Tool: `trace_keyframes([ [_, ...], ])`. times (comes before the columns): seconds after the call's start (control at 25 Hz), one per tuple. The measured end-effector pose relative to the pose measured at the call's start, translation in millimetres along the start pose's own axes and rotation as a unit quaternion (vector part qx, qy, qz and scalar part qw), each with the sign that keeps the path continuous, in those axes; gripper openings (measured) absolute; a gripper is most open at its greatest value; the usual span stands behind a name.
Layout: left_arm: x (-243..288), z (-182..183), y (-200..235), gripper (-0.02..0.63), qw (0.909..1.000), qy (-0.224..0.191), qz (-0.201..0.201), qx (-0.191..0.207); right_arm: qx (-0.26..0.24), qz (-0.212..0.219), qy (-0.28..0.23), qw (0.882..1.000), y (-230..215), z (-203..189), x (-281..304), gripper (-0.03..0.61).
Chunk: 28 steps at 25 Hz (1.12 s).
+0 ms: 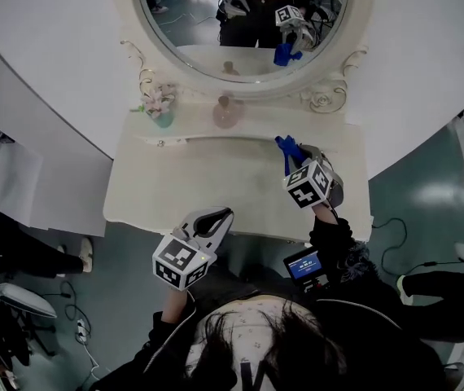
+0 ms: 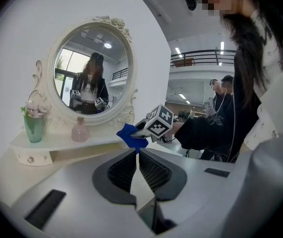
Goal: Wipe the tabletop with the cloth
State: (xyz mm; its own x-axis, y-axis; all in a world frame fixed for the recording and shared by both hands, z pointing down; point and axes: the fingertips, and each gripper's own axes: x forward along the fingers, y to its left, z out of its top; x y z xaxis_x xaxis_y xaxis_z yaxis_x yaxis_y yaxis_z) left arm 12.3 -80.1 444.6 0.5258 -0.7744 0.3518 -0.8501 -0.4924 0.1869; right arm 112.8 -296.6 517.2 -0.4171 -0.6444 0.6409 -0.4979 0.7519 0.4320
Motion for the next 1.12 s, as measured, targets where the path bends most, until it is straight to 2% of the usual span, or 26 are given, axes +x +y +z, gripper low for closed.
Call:
trace_keyframes([
  [0.24,-59.3,-6.0,63.1,0.002,0.9991,0.025,-0.013,0.032,0.012,0.012,0.012,1.000,67.5,66.4,24.2,0.078],
  [0.36,-77.2,-8.7,90.1,0.002,0.9989,0.027,-0.006,0.036,0.010,0.022,0.014,1.000,94.7,87.8,39.4,0.078],
  [0.76,-165.7,-28.3,196.9,0.002,0.9988,0.020,0.045,-0.003,-0.014,0.096,-0.002,0.995,222.5,201.6,92.7,0.078],
  [1.12,-231.4,-58.2,264.8,0.002,0.9919,0.027,0.115,-0.048,-0.052,0.187,-0.023,0.981,343.2,291.5,141.6,0.078],
])
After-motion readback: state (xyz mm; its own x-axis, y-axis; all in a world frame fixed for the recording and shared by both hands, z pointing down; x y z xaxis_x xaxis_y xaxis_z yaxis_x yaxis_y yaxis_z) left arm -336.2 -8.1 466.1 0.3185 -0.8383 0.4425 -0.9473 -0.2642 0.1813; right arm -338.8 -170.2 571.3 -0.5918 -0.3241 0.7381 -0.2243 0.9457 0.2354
